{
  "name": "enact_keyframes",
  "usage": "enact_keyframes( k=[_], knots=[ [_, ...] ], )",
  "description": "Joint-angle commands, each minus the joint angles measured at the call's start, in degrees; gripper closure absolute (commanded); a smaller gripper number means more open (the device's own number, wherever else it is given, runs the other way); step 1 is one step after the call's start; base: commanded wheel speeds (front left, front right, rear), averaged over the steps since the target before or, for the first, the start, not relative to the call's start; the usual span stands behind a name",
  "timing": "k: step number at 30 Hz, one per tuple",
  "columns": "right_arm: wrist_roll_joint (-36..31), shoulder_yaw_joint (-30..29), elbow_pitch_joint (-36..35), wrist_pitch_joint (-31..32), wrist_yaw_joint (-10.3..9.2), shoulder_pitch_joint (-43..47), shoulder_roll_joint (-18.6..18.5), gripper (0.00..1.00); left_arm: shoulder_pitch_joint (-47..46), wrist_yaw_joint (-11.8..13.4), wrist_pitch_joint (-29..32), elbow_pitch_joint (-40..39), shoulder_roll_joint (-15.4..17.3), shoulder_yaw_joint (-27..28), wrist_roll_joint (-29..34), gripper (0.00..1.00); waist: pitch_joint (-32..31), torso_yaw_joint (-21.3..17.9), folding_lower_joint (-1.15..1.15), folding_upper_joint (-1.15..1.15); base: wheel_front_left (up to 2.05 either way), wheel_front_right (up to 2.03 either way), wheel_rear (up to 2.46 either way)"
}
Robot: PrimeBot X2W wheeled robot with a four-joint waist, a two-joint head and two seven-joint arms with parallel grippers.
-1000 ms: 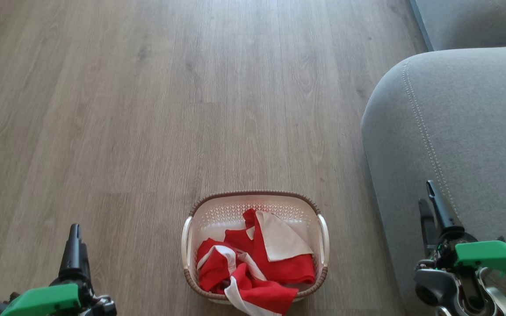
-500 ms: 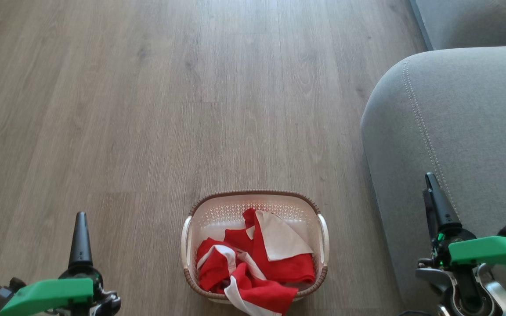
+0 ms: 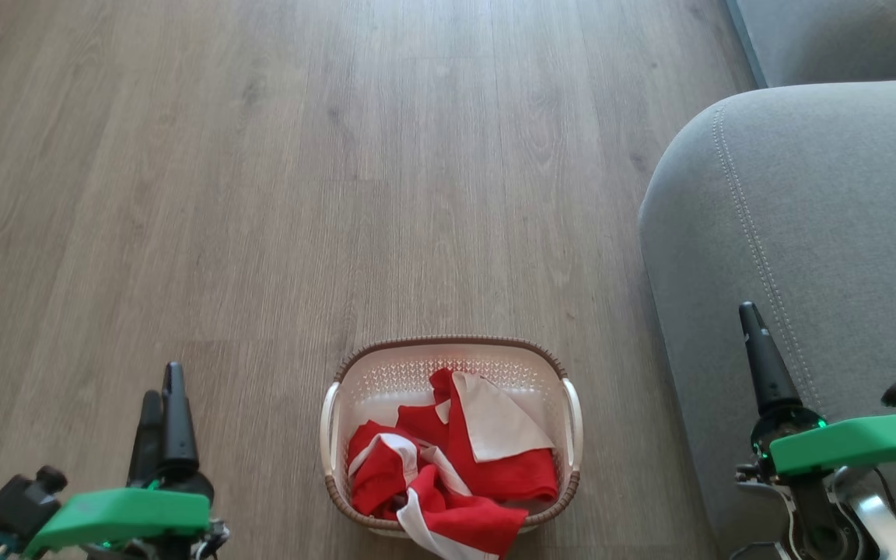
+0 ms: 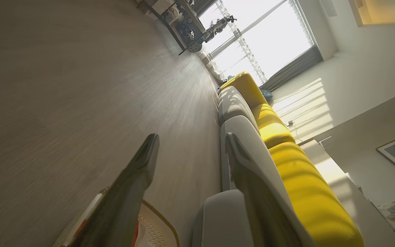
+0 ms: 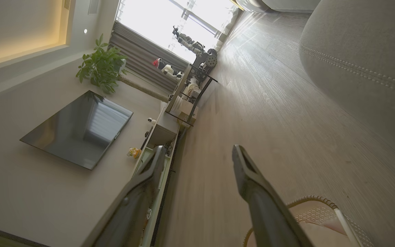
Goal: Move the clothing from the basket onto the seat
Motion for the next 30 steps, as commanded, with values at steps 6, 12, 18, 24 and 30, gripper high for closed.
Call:
enact_keyframes(
  k=[6, 12, 18, 24, 30],
  knots=[
    [-9.1, -1.5, 0.0, -0.2, 0.0, -3.3, -0.6, 0.0, -2.8, 0.5, -1.7, -2.0, 0.7, -1.3, 11.5, 0.0, -0.1, -0.1, 0.0, 0.0, 0.0, 0.0, 0.0],
    [-13.9, -2.4, 1.1, -0.2, -0.01, -3.5, 0.1, 0.0, -2.6, 0.8, -2.6, -0.3, 0.7, -2.6, 16.3, 0.0, -0.1, -0.1, 0.0, 0.0, 0.0, 0.0, 0.0],
    [-18.7, -2.8, 2.0, -0.2, -0.01, -3.8, 0.6, 0.0, -3.1, 0.9, -3.6, 4.4, 0.8, -3.4, 20.1, 0.0, -0.2, -0.2, 0.0, 0.0, 0.0, 0.0, 0.0],
    [-23.8, -3.0, 4.2, -0.2, -0.01, -4.1, 0.7, 0.0, -4.4, 1.2, -4.0, 8.4, 0.8, -4.4, 23.9, 0.0, -0.3, -0.2, 0.0, 0.0, 0.0, 0.0, 0.0],
    [-29.1, -3.8, 6.1, -0.3, -0.01, -4.7, 1.2, 0.0, -6.0, 1.9, -5.1, 9.7, 0.9, -5.5, 28.5, 0.0, -0.3, -0.1, 0.0, 0.0, 0.0, 0.0, 0.0]
  ],
)
